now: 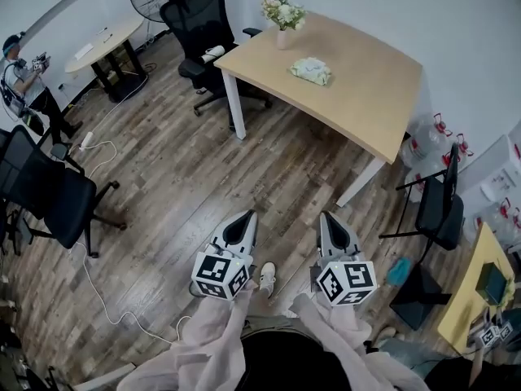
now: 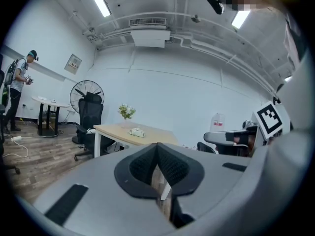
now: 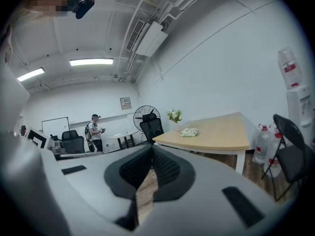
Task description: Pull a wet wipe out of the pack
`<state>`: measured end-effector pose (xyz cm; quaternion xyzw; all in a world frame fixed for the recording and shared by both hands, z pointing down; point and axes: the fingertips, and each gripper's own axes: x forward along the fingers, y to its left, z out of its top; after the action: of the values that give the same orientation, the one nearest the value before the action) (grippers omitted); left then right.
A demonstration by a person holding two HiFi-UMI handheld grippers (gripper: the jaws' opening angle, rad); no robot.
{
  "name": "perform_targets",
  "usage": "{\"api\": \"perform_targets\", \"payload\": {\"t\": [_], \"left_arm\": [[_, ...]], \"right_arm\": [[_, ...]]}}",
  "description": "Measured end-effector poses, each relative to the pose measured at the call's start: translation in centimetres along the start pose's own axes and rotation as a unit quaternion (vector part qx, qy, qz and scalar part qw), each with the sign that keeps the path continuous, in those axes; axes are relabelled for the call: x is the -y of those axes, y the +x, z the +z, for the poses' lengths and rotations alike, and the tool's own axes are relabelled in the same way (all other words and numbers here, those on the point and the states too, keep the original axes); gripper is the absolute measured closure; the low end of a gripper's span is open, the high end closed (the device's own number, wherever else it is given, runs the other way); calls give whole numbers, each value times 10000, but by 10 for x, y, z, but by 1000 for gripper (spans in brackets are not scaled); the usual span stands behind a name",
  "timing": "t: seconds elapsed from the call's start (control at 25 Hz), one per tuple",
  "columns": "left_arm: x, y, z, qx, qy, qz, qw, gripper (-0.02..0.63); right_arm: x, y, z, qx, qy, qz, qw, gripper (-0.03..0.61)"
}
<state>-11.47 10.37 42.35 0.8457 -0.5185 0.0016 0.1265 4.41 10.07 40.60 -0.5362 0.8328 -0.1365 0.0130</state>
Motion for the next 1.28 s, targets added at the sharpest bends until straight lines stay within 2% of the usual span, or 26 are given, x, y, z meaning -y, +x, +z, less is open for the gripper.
{"api": "perform_targets", "payload": {"t": [0.48,0.76,1.28], "left_arm": [[-48,65,17,-53,-104,-94,9999,603],[-72,101,26,-32,-12,-161,9999,603],[-95,107,24,-79,-110,-114,9998,603]], "right_arm": [[20,75,16,-96,-67,-129,9998,568],[36,114,20,-37,-1,-244,9997,568],[38,135,16,-88,117,-352,9993,568]]}}
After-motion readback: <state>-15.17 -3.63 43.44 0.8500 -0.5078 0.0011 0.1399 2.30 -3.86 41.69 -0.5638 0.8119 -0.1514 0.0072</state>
